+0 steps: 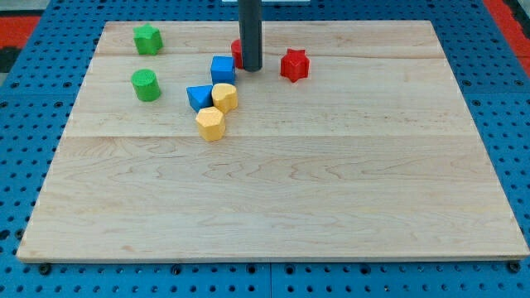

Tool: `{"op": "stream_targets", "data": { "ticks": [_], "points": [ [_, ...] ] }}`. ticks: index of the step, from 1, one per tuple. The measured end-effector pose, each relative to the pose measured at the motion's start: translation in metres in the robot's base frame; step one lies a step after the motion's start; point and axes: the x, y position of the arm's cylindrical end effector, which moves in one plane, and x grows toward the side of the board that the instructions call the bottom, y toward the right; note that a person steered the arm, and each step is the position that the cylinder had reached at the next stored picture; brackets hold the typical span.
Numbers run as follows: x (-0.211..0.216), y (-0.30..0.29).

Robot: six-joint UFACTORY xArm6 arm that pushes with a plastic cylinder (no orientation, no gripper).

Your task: Move the red circle and red star diagonal to each other

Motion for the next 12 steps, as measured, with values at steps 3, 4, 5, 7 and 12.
{"op": "stream_targets", "data": {
  "ticks": [3, 4, 5, 7, 12],
  "points": [
    [0.003, -0.052],
    [-0.011, -0.090],
    [-0.038, -0.045],
    [-0.045, -0.022],
    [-0.012, 0.072]
  ]
}}
